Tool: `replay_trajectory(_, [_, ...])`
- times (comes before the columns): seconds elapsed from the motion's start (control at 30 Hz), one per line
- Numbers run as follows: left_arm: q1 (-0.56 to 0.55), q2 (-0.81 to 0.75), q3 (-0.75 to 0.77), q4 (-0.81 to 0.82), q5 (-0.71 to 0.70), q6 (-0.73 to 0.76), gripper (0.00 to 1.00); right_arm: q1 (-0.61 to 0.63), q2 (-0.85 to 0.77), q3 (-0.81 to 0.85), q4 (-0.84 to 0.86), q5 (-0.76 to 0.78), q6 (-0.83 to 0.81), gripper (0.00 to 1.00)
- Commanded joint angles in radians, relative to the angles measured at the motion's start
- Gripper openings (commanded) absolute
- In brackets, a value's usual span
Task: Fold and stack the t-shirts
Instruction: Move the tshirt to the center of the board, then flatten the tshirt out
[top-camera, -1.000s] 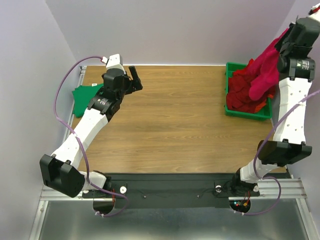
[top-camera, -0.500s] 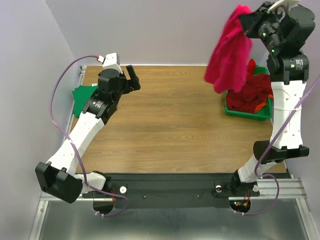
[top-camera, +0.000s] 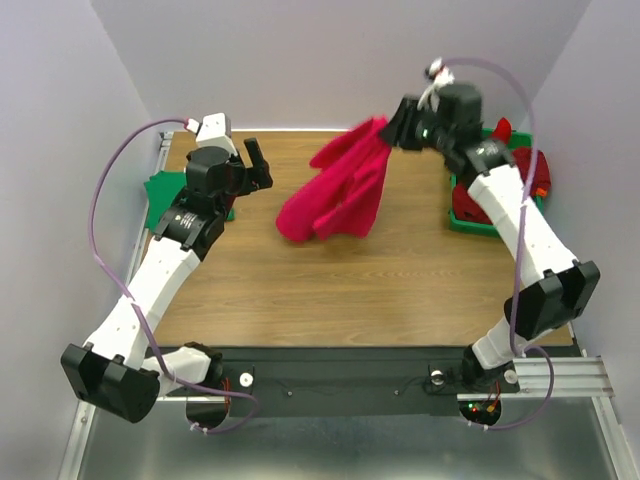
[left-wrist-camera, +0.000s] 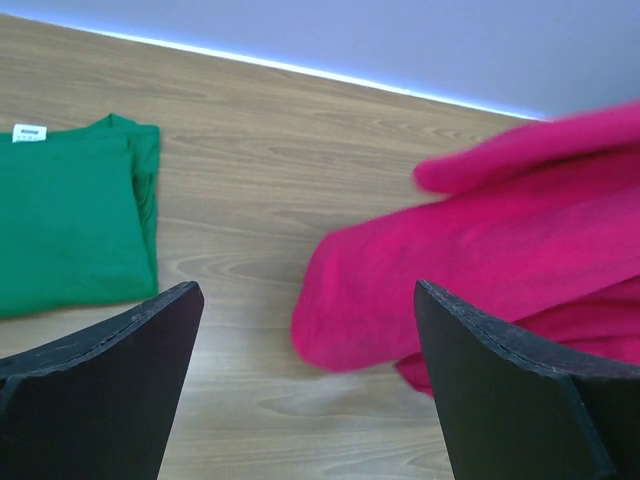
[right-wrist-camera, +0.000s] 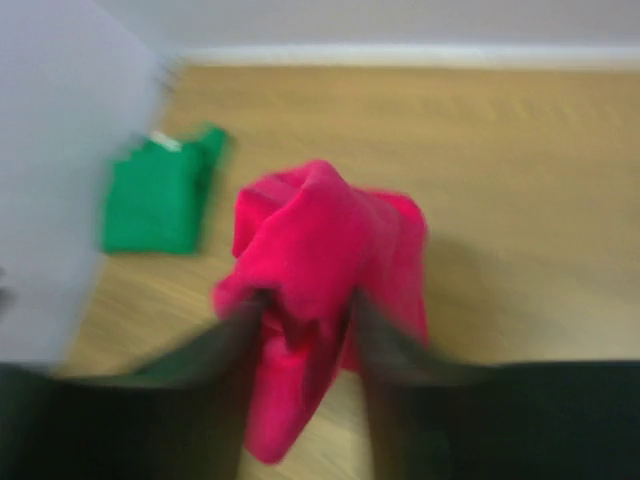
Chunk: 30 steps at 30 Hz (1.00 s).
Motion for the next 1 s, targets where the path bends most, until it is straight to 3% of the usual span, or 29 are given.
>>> replay_trajectory(0.0, [0.009, -0.019, -0.027, -0.035, -0.041, 0.030, 0.98, -0.007, -0.108, -0.308, 0.003, 0.188, 0.102, 0.60])
replay_trajectory(0.1, [0.012, -0.005, -0.047, -0.073, -0.046, 0.048, 0.99, 0.018, -0.166, -0.522, -0.011, 0.254, 0.064, 0.75])
replay_trajectory(0.2, [0.021, 0.054, -0.064, -0.122, -0.025, 0.060, 0.98, 0.079, -0.179, -0.615, -0.019, 0.291, 0.022, 0.77])
replay_trajectory(0.47, [0.028, 0.163, -0.110, -0.162, 0.101, 0.094, 0.98, 0.342, 0.014, -0.571, -0.017, 0.259, 0.013, 0.77])
replay_trajectory(0.6, [0.029, 0.180, -0.144, -0.170, 0.130, 0.057, 0.99, 0.407, 0.108, -0.572, -0.019, 0.256, 0.044, 0.77])
replay_trajectory(0.97, [0.028, 0.162, -0.276, -0.147, 0.215, 0.022, 0.99, 0.426, 0.162, -0.639, -0.019, 0.314, 0.048, 0.76])
